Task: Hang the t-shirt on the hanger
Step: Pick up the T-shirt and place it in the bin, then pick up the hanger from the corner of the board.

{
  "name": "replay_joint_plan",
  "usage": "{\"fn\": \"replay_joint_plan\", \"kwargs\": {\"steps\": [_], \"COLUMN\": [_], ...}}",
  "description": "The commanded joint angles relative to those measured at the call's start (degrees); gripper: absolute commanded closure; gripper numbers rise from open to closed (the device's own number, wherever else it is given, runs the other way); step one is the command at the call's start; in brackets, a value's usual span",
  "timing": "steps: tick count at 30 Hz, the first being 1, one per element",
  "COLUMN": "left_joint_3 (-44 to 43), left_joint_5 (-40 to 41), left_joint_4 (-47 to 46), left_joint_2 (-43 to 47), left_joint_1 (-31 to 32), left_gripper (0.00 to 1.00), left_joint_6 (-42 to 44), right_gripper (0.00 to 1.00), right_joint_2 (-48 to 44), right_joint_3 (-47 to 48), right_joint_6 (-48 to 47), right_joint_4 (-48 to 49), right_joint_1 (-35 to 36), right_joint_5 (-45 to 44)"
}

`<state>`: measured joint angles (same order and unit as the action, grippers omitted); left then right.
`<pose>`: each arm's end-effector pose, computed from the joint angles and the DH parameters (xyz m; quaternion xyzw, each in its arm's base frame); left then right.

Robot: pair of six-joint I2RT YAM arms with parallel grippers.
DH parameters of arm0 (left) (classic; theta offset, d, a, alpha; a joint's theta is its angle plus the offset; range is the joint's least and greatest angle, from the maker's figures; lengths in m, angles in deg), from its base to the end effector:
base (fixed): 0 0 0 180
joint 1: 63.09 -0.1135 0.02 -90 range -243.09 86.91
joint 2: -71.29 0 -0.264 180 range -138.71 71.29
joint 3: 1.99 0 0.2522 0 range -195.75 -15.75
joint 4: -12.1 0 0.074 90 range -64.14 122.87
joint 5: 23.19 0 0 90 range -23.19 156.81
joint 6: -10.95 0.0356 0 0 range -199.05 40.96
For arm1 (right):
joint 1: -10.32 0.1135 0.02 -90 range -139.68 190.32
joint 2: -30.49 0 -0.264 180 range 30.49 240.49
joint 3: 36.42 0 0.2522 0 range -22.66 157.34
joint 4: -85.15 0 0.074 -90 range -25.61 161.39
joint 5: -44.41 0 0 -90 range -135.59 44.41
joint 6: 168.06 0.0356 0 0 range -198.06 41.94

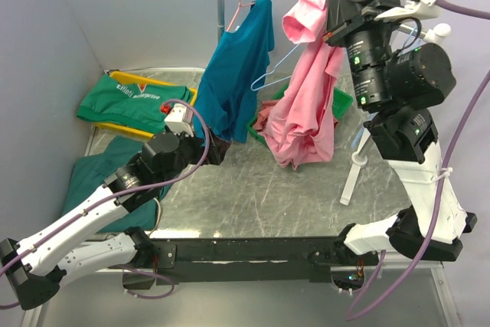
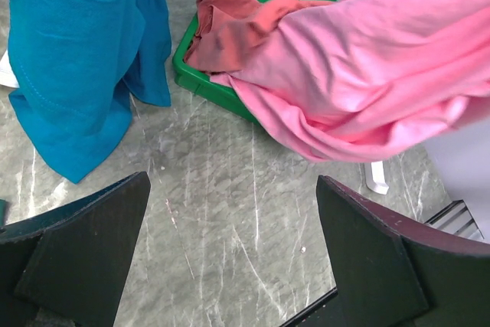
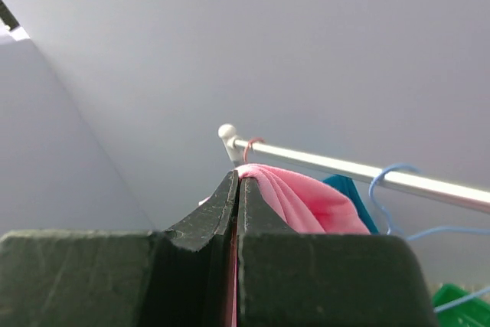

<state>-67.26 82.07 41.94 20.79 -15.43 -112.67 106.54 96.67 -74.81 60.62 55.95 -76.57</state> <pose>0.1420 -0.1419 0.3533 0.0160 0.7907 -0.3127 0.5261 0.1402 0.1171 0.6375 0.0508 0.5167 0.2326 0.8224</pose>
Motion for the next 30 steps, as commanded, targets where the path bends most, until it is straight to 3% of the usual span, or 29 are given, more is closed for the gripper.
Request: {"fn": "replay_joint_plan", "kwargs": {"steps": [1, 10, 19, 23, 25, 30], "left_joint_3": [-2.55, -2.81, -3.78, -5.7, -7.2, -9.22], "left_joint_5": [-0.68, -0.5, 4.22, 12.47, 16.18, 25.67], "left_joint_4": [-1.93, -1.66, -0.61, 3.6, 5.71, 11.43], "left_joint_2": [0.23, 0.14, 1.27, 3.21, 4.7, 9.44], "left_joint_1": [-0.02, 0.06, -0.02, -0.02, -0.2, -0.81], "left_gripper": [0.04, 0.04, 0.04, 0.04, 0.04, 0.04], "left_joint_6": [1.11, 1.37, 0.76, -1.17, -2.14, -4.34], "right_gripper": [1.0, 1.0, 1.0, 1.0, 1.0, 1.0], "right_joint_2": [1.2, -0.2, -1.43, -5.72, -7.31, -11.28], "right_joint_3": [4.86, 7.94, 12.34, -2.46, -9.25, -36.24], "right_joint_6": [-2.1, 2.2, 11.95, 18.19, 19.69, 23.99], "right_joint_4": [3.82, 2.42, -3.73, -2.6, -0.42, 7.06], "right_joint_1": [-0.45, -0.45, -0.28, 2.43, 4.03, 11.91], "right_joint_5": [2.42, 8.12, 21.48, 28.16, 27.9, 24.84]}}
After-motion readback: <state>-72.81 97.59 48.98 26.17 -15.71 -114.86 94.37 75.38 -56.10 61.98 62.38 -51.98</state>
